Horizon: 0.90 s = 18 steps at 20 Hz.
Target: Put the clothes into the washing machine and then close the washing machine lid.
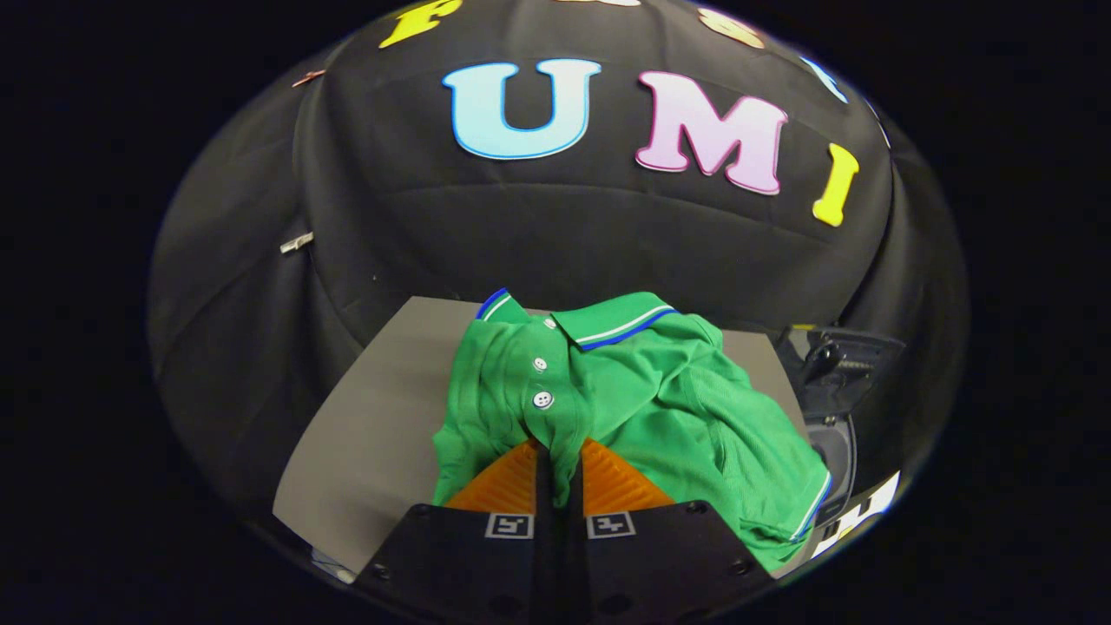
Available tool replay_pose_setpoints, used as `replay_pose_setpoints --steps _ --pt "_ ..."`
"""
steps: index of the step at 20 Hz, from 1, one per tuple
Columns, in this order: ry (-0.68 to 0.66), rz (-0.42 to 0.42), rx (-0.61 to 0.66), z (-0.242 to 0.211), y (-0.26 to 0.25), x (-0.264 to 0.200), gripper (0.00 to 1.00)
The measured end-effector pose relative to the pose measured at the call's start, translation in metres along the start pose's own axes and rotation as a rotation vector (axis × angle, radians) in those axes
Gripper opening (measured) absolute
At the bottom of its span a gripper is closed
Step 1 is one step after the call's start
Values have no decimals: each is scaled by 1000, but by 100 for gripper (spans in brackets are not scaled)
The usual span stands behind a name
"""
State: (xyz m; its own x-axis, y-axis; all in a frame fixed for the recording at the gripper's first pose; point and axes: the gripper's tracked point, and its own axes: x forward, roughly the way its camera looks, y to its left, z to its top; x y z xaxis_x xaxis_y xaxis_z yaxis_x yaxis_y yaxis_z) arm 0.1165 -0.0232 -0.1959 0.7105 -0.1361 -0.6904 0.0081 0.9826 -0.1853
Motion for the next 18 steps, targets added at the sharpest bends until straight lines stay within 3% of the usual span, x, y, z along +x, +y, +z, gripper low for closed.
replay_pose_setpoints --steps 7,18 --pt "-112 57 -67 22 1 -15 7" --pt "-153 197 -53 46 -69 -72 7"
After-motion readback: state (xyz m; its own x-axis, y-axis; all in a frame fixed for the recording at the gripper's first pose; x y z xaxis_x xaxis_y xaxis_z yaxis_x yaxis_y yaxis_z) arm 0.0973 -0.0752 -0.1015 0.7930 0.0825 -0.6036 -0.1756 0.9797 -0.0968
